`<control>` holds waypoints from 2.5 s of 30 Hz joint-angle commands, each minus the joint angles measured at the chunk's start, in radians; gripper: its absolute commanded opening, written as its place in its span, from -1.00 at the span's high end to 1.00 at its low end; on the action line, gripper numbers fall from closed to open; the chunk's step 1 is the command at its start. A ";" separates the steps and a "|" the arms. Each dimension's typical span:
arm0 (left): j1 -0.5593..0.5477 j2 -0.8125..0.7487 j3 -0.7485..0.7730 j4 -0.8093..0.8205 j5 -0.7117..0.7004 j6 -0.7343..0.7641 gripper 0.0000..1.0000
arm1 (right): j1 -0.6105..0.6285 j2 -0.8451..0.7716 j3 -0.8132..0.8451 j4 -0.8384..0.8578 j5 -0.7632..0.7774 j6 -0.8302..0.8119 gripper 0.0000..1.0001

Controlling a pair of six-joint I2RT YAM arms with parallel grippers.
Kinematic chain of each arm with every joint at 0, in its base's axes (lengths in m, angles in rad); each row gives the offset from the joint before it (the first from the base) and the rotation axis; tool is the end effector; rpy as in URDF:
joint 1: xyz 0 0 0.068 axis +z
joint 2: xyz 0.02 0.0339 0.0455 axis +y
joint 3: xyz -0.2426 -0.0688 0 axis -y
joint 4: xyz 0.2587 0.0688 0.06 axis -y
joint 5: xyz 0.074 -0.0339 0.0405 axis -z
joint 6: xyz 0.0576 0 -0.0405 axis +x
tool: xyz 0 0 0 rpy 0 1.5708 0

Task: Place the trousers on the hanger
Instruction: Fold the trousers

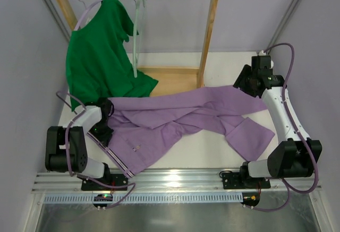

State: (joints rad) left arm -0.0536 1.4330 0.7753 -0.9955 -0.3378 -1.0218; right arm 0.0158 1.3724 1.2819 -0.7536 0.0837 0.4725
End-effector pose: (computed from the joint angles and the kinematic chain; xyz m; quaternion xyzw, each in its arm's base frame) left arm 0.2182 0.0074 0.1152 -0.4523 0.8750 0.1651 0.0511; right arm 0.3226 0.0003 0.2895 0.2259 0.9063 0.0479 0.3540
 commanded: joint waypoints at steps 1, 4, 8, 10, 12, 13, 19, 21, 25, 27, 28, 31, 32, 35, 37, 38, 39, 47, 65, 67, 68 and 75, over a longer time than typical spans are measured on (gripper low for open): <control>0.049 0.065 -0.004 0.066 0.004 0.045 0.74 | -0.004 -0.042 -0.006 0.027 -0.016 -0.014 -0.18; 0.127 0.125 0.028 0.078 -0.007 0.077 0.84 | -0.004 -0.058 -0.021 0.039 -0.016 -0.014 -0.18; 0.182 0.193 0.068 0.075 -0.036 0.109 0.95 | -0.004 -0.067 -0.035 0.046 -0.027 -0.015 -0.18; 0.225 0.202 0.082 0.093 -0.052 0.141 0.97 | -0.004 -0.068 -0.033 0.046 -0.025 -0.017 -0.18; 0.245 0.213 0.097 0.098 -0.082 0.161 0.99 | -0.004 -0.075 -0.035 0.050 -0.032 -0.015 -0.19; 0.257 0.214 0.122 0.101 -0.104 0.178 0.99 | -0.005 -0.075 -0.036 0.051 -0.035 -0.018 -0.19; 0.273 0.186 0.298 -0.034 -0.251 0.213 0.61 | -0.004 -0.093 -0.059 0.068 -0.065 -0.012 -0.19; 0.271 0.130 0.314 -0.077 -0.222 0.177 0.38 | -0.004 -0.099 -0.075 0.082 -0.071 -0.011 -0.19; 0.259 -0.101 0.236 -0.097 -0.043 0.079 0.08 | -0.002 -0.093 -0.061 0.082 -0.071 -0.009 -0.19; 0.253 -0.185 0.124 -0.063 0.031 0.026 0.07 | -0.004 -0.091 -0.061 0.083 -0.070 -0.008 -0.19; 0.253 -0.248 0.090 -0.055 0.060 0.014 0.07 | -0.004 -0.085 -0.062 0.083 -0.071 -0.008 -0.19; 0.248 -0.310 0.003 -0.031 0.134 -0.004 0.17 | -0.004 -0.078 -0.062 0.080 -0.070 -0.009 -0.19; 0.241 -0.318 -0.010 -0.029 0.146 -0.004 0.18 | -0.004 -0.078 -0.064 0.080 -0.070 -0.009 -0.19; 0.209 -0.284 -0.040 -0.022 0.161 -0.004 0.28 | -0.004 -0.081 -0.067 0.079 -0.070 -0.009 -0.19; 0.178 -0.257 -0.054 0.001 0.189 -0.003 0.34 | -0.004 -0.082 -0.067 0.080 -0.068 -0.009 -0.19; 0.164 -0.241 -0.057 0.024 0.187 -0.017 0.35 | -0.004 -0.082 -0.069 0.079 -0.067 -0.009 -0.19; 0.155 -0.205 -0.064 0.037 0.175 -0.020 0.36 | -0.004 -0.082 -0.070 0.082 -0.068 -0.009 -0.19; 0.196 0.058 0.010 0.046 0.050 0.012 0.63 | -0.004 -0.085 -0.052 0.068 -0.055 -0.017 -0.19; 0.367 0.238 0.334 0.008 -0.133 0.209 0.40 | -0.004 -0.096 -0.101 0.091 -0.143 0.023 -0.19; 0.367 0.199 0.376 -0.028 -0.139 0.200 0.17 | -0.004 -0.095 -0.119 0.099 -0.160 0.035 -0.19; 0.365 0.179 0.381 -0.063 -0.133 0.180 0.07 | -0.004 -0.090 -0.125 0.105 -0.170 0.037 -0.19; 0.363 -0.089 0.141 -0.019 0.142 0.042 0.12 | -0.004 -0.075 -0.115 0.111 -0.186 0.040 -0.19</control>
State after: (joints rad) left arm 0.3069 1.4277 1.0290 -1.0134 -0.3508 -0.8978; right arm 0.0158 1.3071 1.1526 -0.6785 -0.0715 0.5022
